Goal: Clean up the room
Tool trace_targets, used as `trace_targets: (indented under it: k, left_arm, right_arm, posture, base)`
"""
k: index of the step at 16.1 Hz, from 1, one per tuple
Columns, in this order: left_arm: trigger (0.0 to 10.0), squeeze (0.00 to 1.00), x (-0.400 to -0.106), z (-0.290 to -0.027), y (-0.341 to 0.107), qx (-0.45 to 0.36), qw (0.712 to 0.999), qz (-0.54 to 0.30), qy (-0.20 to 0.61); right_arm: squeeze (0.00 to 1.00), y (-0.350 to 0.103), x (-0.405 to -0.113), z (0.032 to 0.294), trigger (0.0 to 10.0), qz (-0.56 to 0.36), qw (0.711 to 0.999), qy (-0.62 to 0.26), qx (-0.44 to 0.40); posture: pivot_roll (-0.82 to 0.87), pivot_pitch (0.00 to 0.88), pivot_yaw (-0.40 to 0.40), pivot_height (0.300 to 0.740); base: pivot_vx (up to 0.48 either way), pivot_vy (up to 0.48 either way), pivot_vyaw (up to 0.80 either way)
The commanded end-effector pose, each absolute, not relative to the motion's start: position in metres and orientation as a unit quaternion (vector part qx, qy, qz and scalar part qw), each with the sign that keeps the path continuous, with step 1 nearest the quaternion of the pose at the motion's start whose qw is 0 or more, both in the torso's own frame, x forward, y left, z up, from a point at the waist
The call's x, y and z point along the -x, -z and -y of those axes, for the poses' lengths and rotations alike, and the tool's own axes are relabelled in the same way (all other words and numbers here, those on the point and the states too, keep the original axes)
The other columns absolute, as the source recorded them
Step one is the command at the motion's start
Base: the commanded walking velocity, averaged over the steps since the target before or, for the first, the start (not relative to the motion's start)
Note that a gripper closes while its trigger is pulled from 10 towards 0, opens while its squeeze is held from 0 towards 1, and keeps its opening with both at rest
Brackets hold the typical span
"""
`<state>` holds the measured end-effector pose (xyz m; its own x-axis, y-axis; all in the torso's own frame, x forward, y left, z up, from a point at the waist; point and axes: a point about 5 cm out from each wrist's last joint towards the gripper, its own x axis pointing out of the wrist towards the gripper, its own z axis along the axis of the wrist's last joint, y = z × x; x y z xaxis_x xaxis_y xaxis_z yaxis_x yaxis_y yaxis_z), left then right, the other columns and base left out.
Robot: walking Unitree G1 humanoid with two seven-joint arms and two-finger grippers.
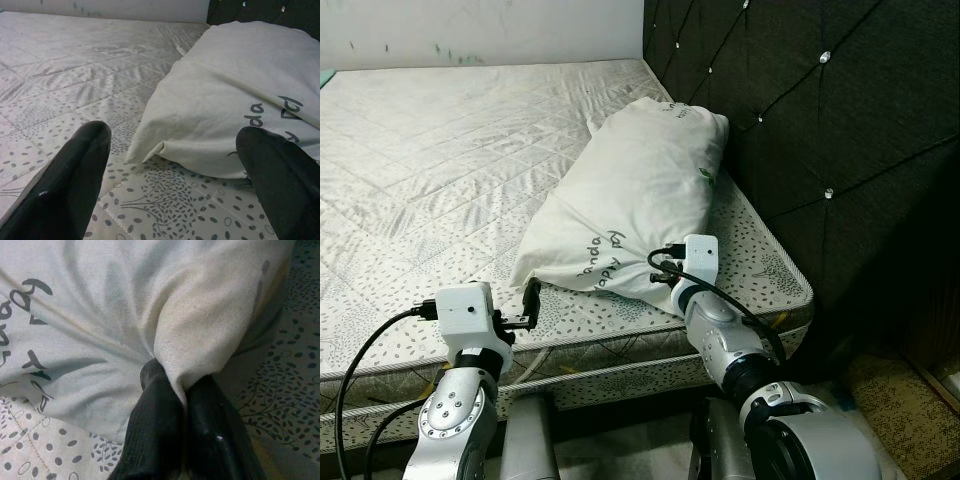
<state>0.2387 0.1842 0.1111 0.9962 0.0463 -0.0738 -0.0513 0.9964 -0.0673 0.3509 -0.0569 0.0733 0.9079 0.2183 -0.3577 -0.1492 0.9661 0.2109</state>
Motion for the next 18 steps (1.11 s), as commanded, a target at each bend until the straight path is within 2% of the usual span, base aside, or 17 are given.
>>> trace_targets:
  k: [1,5,12,18]
  left_arm:
    - [10.0,0.00,-0.240,-0.183,-0.110,0.033,0.999,-0.036,-0.024]
    - [10.0,0.00,-0.245,-0.181,-0.111,0.037,0.998,-0.029,-0.030]
    - [10.0,0.00,-0.247,-0.180,-0.111,0.039,0.998,-0.020,-0.037]
    - [10.0,0.00,-0.247,-0.186,-0.113,0.030,0.998,-0.017,-0.045]
  right_arm:
    - [0.00,-0.070,-0.343,0.036,0.0,-0.201,0.967,-0.129,-0.095]
    - [0.00,-0.079,-0.356,0.057,0.0,-0.183,0.973,-0.124,-0.060]
    - [0.00,-0.144,-0.394,0.079,0.0,-0.091,0.987,-0.136,-0.005]
    - [0.00,-0.179,-0.412,0.117,0.0,-0.052,0.995,-0.076,0.034]
  posture:
    - [0.07,0.000,-0.066,0.532]
    - [0.07,0.000,-0.084,0.532]
    - [0.07,0.000,-0.099,0.532]
    - [0.10,0.000,-0.096,0.532]
  base:
    - [0.000,0.000,0.00]
    - [0.000,0.000,0.00]
    - [0.000,0.000,0.00]
    - [0.000,0.000,0.00]
